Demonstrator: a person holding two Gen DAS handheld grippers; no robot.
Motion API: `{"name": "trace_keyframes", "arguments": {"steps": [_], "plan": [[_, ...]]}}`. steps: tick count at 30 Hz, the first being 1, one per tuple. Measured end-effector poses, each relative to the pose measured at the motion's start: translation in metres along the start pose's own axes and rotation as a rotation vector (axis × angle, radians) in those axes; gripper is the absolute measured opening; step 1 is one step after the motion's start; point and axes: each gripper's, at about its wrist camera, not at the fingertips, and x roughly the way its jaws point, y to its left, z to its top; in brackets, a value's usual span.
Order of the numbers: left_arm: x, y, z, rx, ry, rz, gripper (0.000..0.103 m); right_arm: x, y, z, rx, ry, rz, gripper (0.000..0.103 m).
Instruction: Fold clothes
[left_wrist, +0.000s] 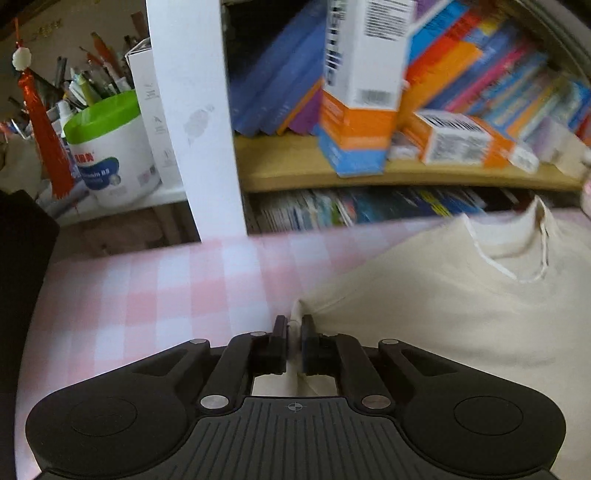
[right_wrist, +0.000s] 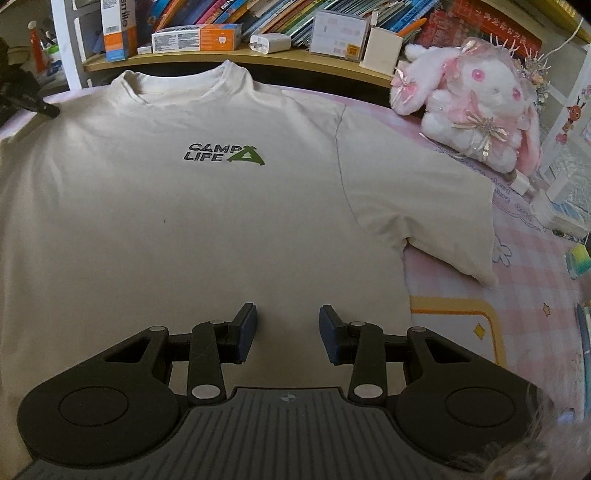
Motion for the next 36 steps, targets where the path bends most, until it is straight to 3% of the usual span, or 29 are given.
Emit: {"name": "trace_keyframes", "arguments": {"steps": [10,12,18,20,24,25,30,36], "plan": [[0.028,0.002,0.035,-0.029,-0.011,0.063,0.007,0.019,0.024,0.028,-0.001,-0.031,-0.06,0.034],[0.029,-0.003,0.036,-0.005,0.001,0.079,0.013,0.022,0.027,0.033,-0.007,-0.037,-0.073,0.034],[-0.022,-0.01,0.012,0.054,-0.039,0.049,0.022,0.024,0.029,0.036,-0.026,-0.033,-0.074,0.034],[-0.052,-0.012,-0.009,0.04,-0.053,0.03,0.026,0.02,0.027,0.032,-0.026,-0.031,-0.061,0.034],[-0.118,-0.02,-0.069,-0.053,-0.101,0.0,0.049,0.006,0.02,0.012,-0.026,-0.039,-0.025,0.034],[-0.134,-0.024,-0.087,-0.076,-0.11,-0.003,0.051,0.002,0.018,0.005,-0.022,-0.043,-0.011,0.034],[-0.199,-0.041,-0.177,-0.151,-0.1,0.007,0.051,-0.039,-0.01,-0.03,0.038,-0.106,0.048,0.035],[-0.237,-0.067,-0.254,-0.298,-0.053,0.049,0.052,-0.075,-0.045,-0.077,0.094,-0.127,0.096,0.035]]}}
